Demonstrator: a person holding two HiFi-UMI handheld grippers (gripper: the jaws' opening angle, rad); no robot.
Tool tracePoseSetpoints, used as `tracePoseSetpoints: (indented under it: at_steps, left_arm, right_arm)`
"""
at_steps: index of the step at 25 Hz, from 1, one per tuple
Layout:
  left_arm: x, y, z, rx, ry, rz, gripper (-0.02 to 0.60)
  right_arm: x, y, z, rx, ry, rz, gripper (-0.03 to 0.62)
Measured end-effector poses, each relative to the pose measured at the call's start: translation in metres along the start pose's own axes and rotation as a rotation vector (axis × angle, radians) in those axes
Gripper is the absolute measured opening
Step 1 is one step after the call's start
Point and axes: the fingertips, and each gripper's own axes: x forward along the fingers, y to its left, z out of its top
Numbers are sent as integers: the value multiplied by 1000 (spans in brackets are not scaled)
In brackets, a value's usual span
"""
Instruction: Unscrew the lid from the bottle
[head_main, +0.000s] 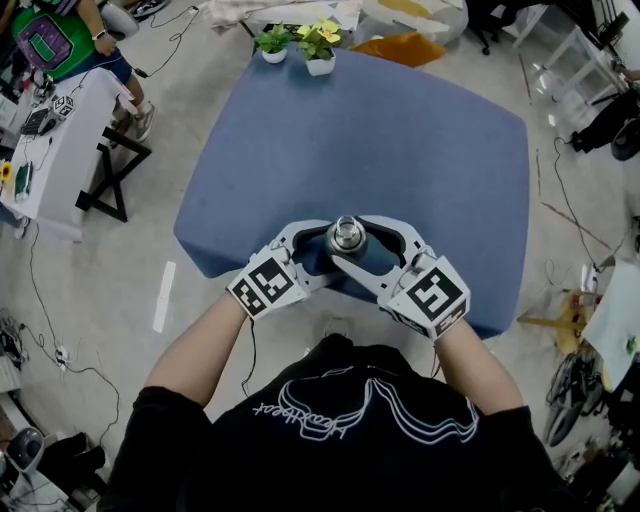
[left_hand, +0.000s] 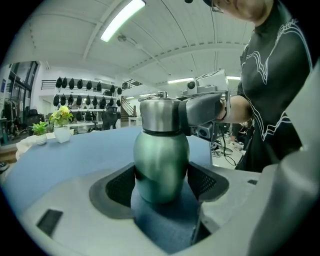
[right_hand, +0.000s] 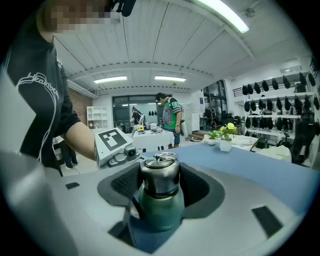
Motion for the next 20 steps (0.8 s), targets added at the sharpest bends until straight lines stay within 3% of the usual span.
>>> tracePoseSetpoints:
  at_steps: [14, 20]
  left_arm:
    - [1, -1, -1, 32, 1, -64, 316]
    - [0, 0, -2, 47, 7, -88, 316]
  right_arm:
    - [0, 7, 0, -121, 68, 445, 256]
    - [1, 9, -2, -156, 110, 573, 257]
